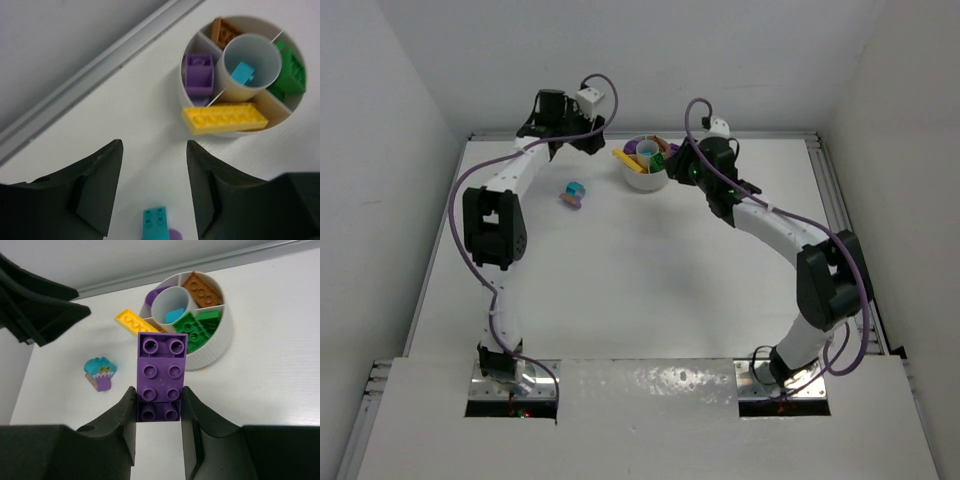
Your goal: Sort the legos into containers by color
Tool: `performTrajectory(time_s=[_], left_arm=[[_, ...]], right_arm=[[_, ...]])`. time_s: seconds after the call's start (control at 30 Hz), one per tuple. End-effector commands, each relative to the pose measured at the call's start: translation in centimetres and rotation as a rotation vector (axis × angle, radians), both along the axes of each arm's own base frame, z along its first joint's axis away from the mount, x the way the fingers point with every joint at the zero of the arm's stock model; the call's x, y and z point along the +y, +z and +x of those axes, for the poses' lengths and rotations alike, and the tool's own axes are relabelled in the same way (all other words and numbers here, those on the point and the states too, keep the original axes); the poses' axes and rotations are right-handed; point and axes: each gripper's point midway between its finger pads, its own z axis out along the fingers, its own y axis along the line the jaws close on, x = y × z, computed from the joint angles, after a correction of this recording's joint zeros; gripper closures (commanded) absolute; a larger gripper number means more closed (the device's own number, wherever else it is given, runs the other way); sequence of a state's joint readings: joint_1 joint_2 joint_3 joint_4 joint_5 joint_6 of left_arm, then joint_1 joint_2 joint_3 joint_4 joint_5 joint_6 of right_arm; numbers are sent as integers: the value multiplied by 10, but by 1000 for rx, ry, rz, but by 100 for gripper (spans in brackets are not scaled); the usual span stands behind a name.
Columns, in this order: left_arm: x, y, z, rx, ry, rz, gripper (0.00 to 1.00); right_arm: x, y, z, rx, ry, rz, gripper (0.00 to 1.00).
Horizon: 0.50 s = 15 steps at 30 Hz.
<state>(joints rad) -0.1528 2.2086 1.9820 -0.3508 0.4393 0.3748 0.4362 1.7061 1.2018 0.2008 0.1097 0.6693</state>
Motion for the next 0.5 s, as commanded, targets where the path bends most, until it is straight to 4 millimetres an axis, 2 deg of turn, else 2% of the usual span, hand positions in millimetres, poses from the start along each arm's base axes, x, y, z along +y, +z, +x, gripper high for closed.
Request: performTrajectory(time_s=[0.0, 0.03, 0.07, 0.1, 0.13, 0.2, 0.33, 0.4, 0.47], left_arm=[[-44, 59, -2, -135, -103, -53, 50], [-50, 63, -1, -157, -106, -38, 51], [-65, 62, -3, -168, -122, -18, 52], [-71, 56, -2, -167, -125, 4, 55], [-78, 57, -4, -174, -146, 10, 56], [-91, 49, -16, -152, -208, 30, 57], [-107, 31, -41, -83, -331, 21, 61], [-115, 29, -48, -67, -364, 5, 66], [-117, 29, -51, -62, -369, 13, 77]], right_arm=[[-26, 32, 3, -83, -81, 24, 100], [-32, 30, 1, -84, -91, 18, 100], [-35, 35, -1, -95, -97, 19, 100], [-38, 36, -2, -98, -105, 13, 100], [-41, 33, -3, -94, -104, -5, 100], [-45, 36, -6, -99, -107, -20, 100], [-50, 29, -11, -86, -119, -40, 100], [-51, 28, -12, -84, -121, -38, 100], [-50, 27, -13, -79, -115, -38, 100]])
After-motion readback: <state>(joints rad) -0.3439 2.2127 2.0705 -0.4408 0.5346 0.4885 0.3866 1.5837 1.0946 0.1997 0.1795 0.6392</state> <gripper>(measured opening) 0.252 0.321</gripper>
